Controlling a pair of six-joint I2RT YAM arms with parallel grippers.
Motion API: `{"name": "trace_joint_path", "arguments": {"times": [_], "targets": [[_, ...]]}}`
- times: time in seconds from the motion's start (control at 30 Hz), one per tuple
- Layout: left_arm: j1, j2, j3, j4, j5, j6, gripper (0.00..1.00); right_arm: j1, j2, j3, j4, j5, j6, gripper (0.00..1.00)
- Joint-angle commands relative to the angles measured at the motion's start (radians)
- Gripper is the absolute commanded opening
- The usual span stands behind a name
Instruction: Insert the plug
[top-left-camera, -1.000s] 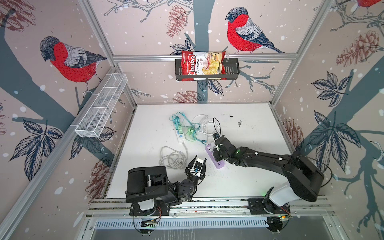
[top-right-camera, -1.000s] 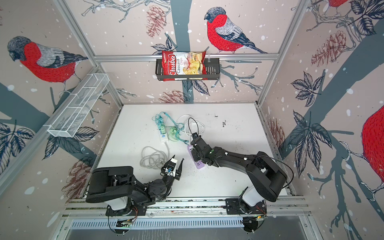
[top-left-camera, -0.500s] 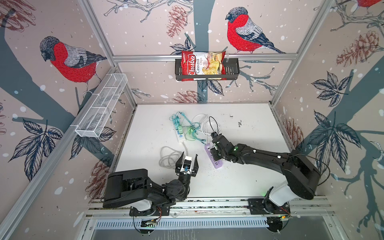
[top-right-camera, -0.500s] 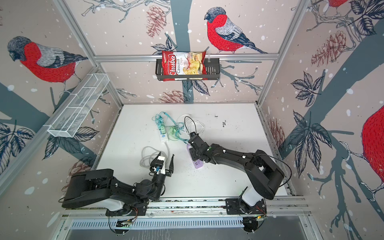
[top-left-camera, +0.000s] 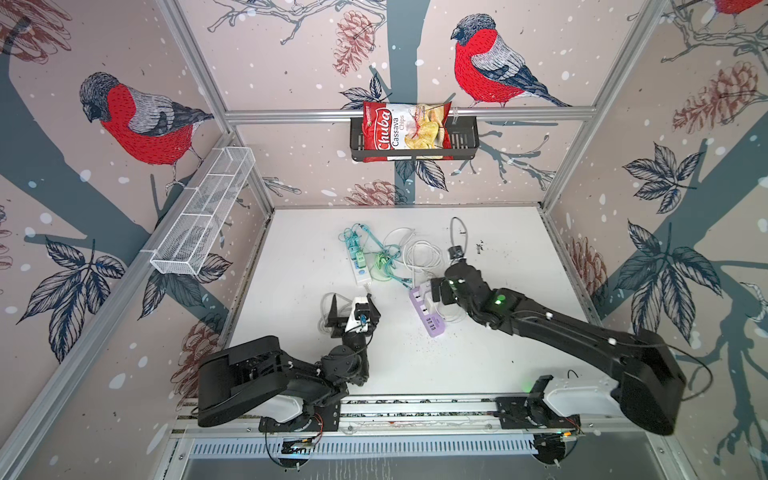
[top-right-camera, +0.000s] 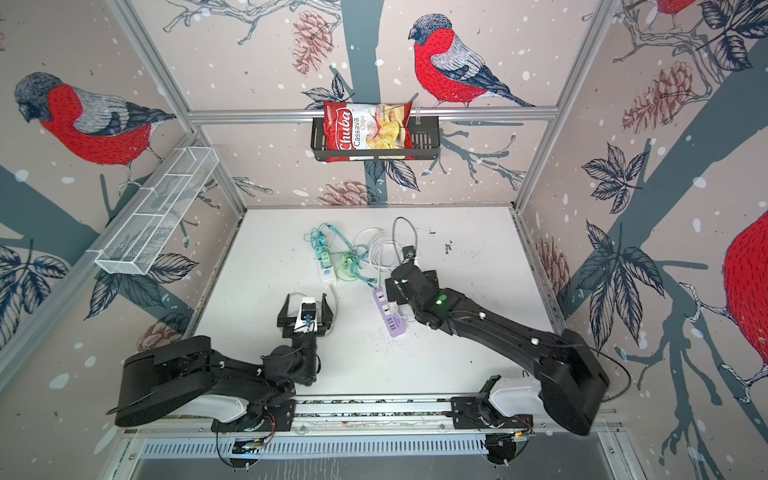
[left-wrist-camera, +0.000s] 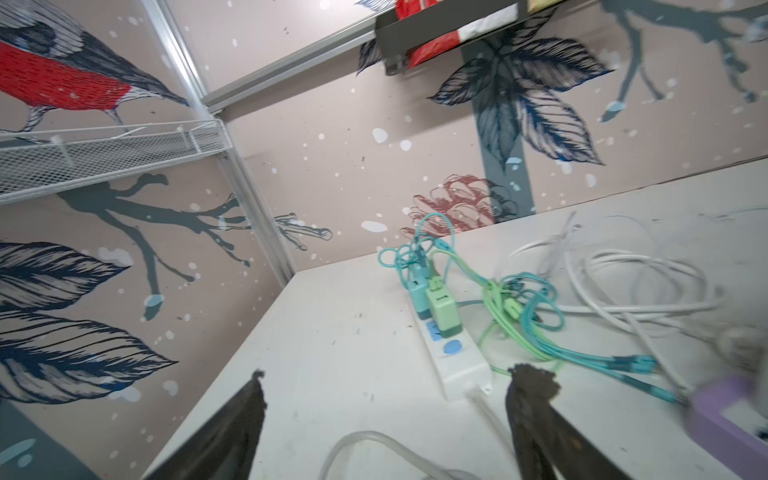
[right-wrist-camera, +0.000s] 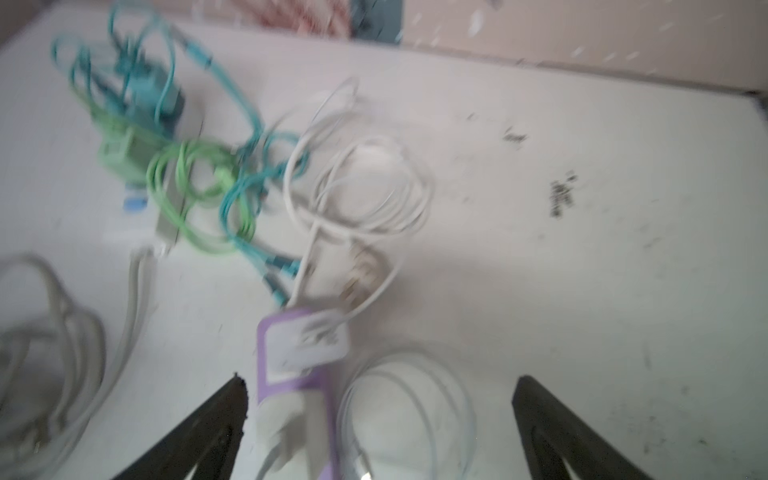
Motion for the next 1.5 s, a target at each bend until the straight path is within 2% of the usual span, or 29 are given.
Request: {"name": "trace_joint_path", "arguments": {"times": [0.0,0.03,0.07,0.13,0.17,0.2,0.23,0.27,0.3,0.4,0.5,0.57,0.67,0.73,0.77,0.8,0.9,1.0,1.07,1.1,1.17,1.2,1.27,1.33,1.4,1.47], "targets": [[0.159,-0.084,-0.009,0.033,0.146,-0.042,0.95,-0.131,-0.132,-0.126,0.328,0.115,-0.055,1.00],[0.222,-0.126,-0.007,-0.066,0.207,-0.100,0.96,-0.170,-0.170,-0.190,0.450,0.108,-0.105,0.99],[0.324,-0.178,0.005,-0.218,0.293,-0.198,0.96,-0.203,-0.211,-0.273,0.608,0.114,-0.179,0.99],[0.522,-0.277,0.044,-0.548,0.552,-0.432,0.96,-0.255,-0.244,-0.395,0.868,0.114,-0.318,1.00],[0.647,-0.308,0.048,-0.632,0.721,-0.524,0.96,-0.292,-0.238,-0.423,0.936,0.101,-0.359,1.00],[0.740,-0.316,0.046,-0.653,0.809,-0.546,0.97,-0.335,-0.224,-0.419,0.927,0.088,-0.364,1.00],[0.768,-0.312,0.043,-0.651,0.786,-0.533,0.97,-0.374,-0.207,-0.395,0.879,0.102,-0.343,1.00],[0.771,-0.290,0.035,-0.606,0.713,-0.508,0.96,-0.418,-0.184,-0.387,0.854,0.134,-0.313,0.99],[0.771,-0.267,0.026,-0.540,0.689,-0.479,0.96,-0.456,-0.168,-0.402,0.870,0.153,-0.291,1.00],[0.773,-0.172,0.024,-0.445,0.660,-0.411,0.96,-0.570,-0.128,-0.490,1.017,0.133,-0.259,1.00],[0.779,-0.018,0.028,-0.319,0.677,-0.391,0.96,-0.637,-0.086,-0.538,1.077,0.045,-0.260,1.00],[0.779,0.060,0.037,-0.260,0.730,-0.372,0.95,-0.662,-0.046,-0.578,1.162,-0.006,-0.252,0.99],[0.778,0.124,0.029,-0.180,0.739,-0.351,0.95,-0.677,0.005,-0.602,1.215,-0.051,-0.278,0.99],[0.778,0.153,0.026,-0.151,0.756,-0.338,0.95,-0.684,0.036,-0.634,1.305,-0.049,-0.285,1.00],[0.779,0.172,0.024,-0.132,0.766,-0.329,0.96,-0.684,0.037,-0.631,1.291,-0.046,-0.278,0.99],[0.779,0.197,0.022,-0.102,0.769,-0.323,0.96,-0.687,0.034,-0.638,1.281,-0.068,-0.273,1.00],[0.778,0.218,0.005,-0.042,0.752,-0.328,0.96,-0.696,0.099,-0.716,1.485,-0.142,-0.308,1.00],[0.781,0.245,-0.016,0.035,0.729,-0.326,0.96,-0.699,0.202,-0.685,1.490,-0.251,-0.345,0.99],[0.781,0.254,-0.032,0.079,0.720,-0.333,0.96,-0.687,0.332,-0.679,1.643,-0.200,-0.357,0.99],[0.781,0.264,-0.036,0.098,0.712,-0.333,0.96,-0.685,0.340,-0.683,1.659,-0.177,-0.352,1.00],[0.781,0.275,-0.046,0.130,0.705,-0.336,0.98,-0.695,0.272,-0.656,1.490,-0.173,-0.311,1.00],[0.781,0.281,-0.047,0.143,0.692,-0.340,0.98,-0.713,0.275,-0.655,1.500,-0.185,-0.294,1.00],[0.781,0.300,-0.058,0.188,0.665,-0.347,0.98,-0.718,0.292,-0.647,1.511,-0.078,-0.250,0.99],[0.783,0.298,-0.059,0.190,0.664,-0.349,0.98,-0.723,0.264,-0.662,1.500,-0.085,-0.240,1.00],[0.782,0.298,-0.060,0.190,0.664,-0.351,0.98,-0.720,0.270,-0.724,1.630,-0.088,-0.251,1.00],[0.782,0.297,-0.067,0.189,0.666,-0.353,0.98,-0.721,0.261,-0.739,1.638,-0.098,-0.251,1.00]]}}
